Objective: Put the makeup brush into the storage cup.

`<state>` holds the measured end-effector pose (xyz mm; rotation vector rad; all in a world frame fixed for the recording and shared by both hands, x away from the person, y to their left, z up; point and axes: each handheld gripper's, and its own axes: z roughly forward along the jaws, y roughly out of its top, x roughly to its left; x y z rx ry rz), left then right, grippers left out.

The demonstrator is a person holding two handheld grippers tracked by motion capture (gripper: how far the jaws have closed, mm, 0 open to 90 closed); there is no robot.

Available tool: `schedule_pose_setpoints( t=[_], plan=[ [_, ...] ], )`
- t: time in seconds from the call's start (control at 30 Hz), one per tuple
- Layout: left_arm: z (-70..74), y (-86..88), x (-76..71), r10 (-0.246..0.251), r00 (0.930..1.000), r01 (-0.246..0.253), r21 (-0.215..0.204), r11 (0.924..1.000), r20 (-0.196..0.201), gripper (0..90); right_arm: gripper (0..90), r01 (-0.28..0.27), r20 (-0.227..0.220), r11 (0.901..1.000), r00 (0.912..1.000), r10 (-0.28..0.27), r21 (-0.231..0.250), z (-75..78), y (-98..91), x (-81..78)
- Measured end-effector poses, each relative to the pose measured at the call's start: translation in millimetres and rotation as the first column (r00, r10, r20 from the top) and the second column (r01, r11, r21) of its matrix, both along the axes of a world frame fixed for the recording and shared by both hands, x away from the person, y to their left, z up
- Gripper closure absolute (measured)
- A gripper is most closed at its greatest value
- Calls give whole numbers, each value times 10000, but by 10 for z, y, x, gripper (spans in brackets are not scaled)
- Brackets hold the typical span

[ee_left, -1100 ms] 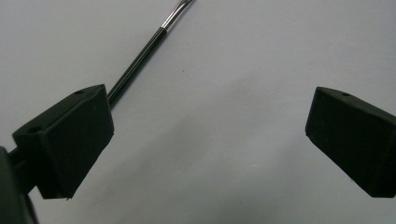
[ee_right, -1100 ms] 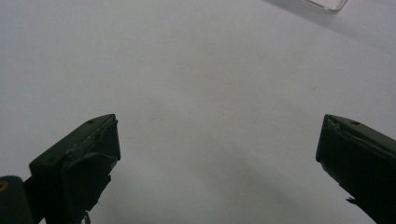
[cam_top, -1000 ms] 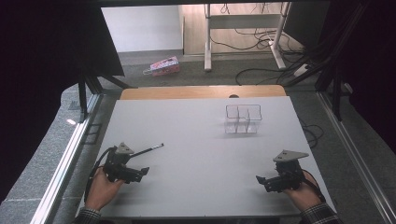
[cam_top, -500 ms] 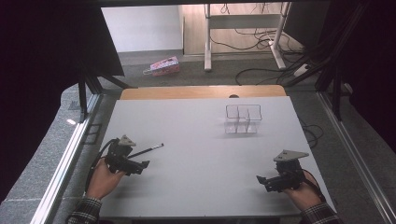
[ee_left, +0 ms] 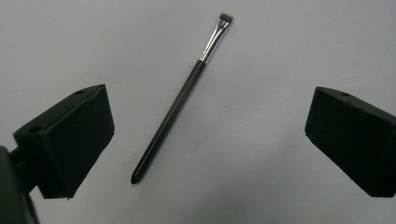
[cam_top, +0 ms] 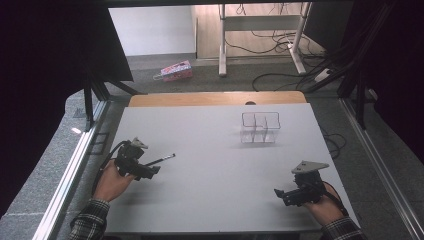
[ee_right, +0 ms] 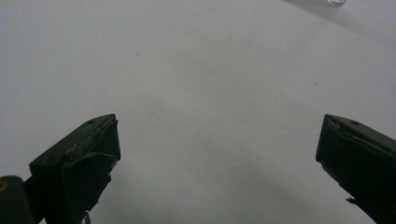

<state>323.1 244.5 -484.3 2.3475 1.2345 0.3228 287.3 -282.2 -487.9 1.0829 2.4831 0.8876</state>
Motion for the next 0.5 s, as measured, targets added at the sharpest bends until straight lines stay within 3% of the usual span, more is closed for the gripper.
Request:
schedule_pose_setpoints(
  t=[0.5],
  plan=[
    [-32, -71, 259, -180, 9986, 197, 349, 9992, -501, 22, 0, -123, 2, 9999, 9999, 123, 21, -2, 7, 4]
  ],
)
